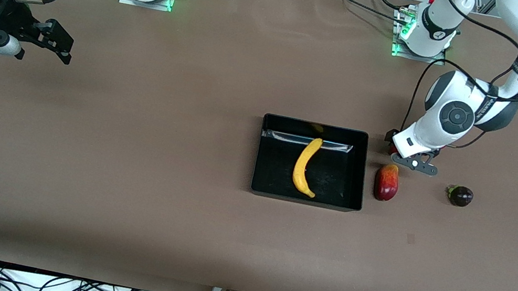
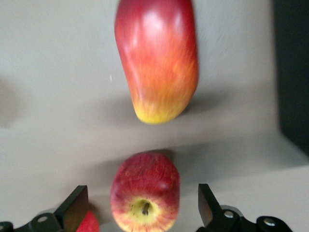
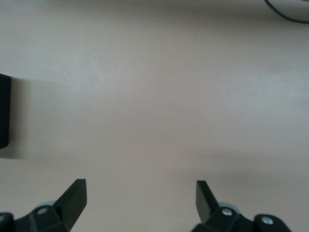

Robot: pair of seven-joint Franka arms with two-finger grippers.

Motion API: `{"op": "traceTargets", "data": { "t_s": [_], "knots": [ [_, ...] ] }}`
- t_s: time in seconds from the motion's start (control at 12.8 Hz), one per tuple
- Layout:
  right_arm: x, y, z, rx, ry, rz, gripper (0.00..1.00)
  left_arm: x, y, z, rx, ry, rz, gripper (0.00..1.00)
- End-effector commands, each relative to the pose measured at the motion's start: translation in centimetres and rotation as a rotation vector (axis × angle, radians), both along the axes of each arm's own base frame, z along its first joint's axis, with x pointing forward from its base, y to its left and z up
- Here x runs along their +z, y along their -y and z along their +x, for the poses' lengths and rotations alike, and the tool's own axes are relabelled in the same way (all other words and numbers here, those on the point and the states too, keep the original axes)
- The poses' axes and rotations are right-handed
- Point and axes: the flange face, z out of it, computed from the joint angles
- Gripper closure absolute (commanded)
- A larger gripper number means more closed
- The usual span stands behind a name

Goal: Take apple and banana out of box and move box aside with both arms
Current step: 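Carry the apple out of the tray and set it beside the mango, then reach into the tray and grasp the yellow banana with the left gripper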

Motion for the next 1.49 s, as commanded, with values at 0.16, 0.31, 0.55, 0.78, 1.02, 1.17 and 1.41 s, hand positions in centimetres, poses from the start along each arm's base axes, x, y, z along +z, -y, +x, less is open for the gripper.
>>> {"op": "traceTargets", "data": {
  "t_s": [0.16, 0.31, 0.55, 0.78, 1.02, 1.17, 1.41],
  "knots": [
    [0.4, 0.0, 0.1, 0.002, 0.008, -0.002, 0.00, 12.5, 10.0, 9.1, -0.034, -0.040, -0.050, 0.00],
    [0.4, -0.1, 0.1, 0.000, 0.006, 0.000, 0.00, 12.5, 14.0, 11.4, 0.003, -0.034, -0.100, 0.00],
    [0.4, 0.0, 0.1, -0.001, 0.007, 0.000, 0.00, 7.6, 23.4, 9.6, 0.155, -0.009, -0.093, 0.00],
    [0.1, 0.4, 0.2, -0.006, 0.002, -0.004, 0.00, 1.8, 27.5, 8.7, 0.164, 0.041, -0.133, 0.00],
    [-0.6, 0.6, 0.7, -0.013, -0.004, -0.004, 0.00, -2.9, 27.3, 7.5, 0.155, 0.062, -0.150, 0.00],
    [-0.1, 1.2, 0.4, -0.023, -0.007, -0.006, 0.00, -5.2, 27.0, 6.2, 0.121, 0.085, -0.139, 0.00],
    [1.1, 1.8, 0.5, -0.034, 0.021, 0.004, 0.00, -6.2, 27.0, 5.9, 0.121, 0.074, -0.136, 0.65]
  ]
}}
